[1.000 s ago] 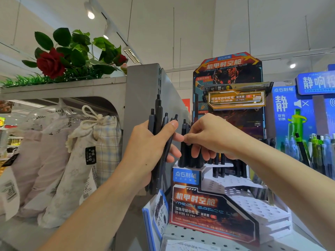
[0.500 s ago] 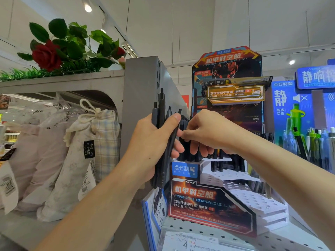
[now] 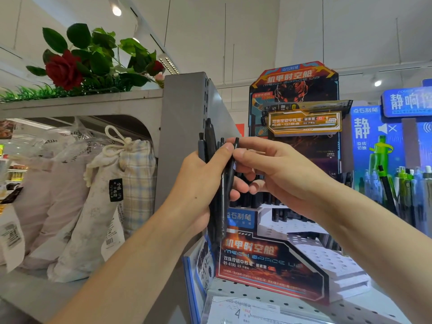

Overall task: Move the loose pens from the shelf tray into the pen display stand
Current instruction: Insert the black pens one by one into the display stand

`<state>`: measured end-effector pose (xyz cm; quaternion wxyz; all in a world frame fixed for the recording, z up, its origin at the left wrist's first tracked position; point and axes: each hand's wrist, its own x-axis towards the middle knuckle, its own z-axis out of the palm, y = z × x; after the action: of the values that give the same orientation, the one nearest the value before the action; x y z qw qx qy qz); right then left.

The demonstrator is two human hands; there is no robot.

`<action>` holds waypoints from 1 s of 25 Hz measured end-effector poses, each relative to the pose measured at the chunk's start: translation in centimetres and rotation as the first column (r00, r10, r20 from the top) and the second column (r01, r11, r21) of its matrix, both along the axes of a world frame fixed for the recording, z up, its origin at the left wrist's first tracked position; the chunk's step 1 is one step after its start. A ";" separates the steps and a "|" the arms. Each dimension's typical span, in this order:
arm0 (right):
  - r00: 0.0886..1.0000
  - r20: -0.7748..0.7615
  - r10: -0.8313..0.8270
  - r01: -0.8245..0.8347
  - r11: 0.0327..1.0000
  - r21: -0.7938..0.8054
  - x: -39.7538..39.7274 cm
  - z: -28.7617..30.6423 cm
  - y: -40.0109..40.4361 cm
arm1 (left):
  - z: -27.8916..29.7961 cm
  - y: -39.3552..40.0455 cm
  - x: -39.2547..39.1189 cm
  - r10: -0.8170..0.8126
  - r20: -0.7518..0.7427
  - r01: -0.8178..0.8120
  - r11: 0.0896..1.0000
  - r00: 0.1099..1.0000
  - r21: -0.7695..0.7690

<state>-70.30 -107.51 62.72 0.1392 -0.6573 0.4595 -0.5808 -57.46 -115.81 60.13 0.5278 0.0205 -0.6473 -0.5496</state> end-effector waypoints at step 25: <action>0.850 -0.061 -0.524 0.442 0.771 -0.459 -2.4 2.0 -0.6 | -0.1 -0.7 0.1 0.198 -0.059 -0.205 0.967 0.978 -0.153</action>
<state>-72.67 -108.11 64.75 -0.2065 -0.5815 0.4854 -0.6194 -57.40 -116.55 60.01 0.5948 0.0322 -0.6717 -0.4404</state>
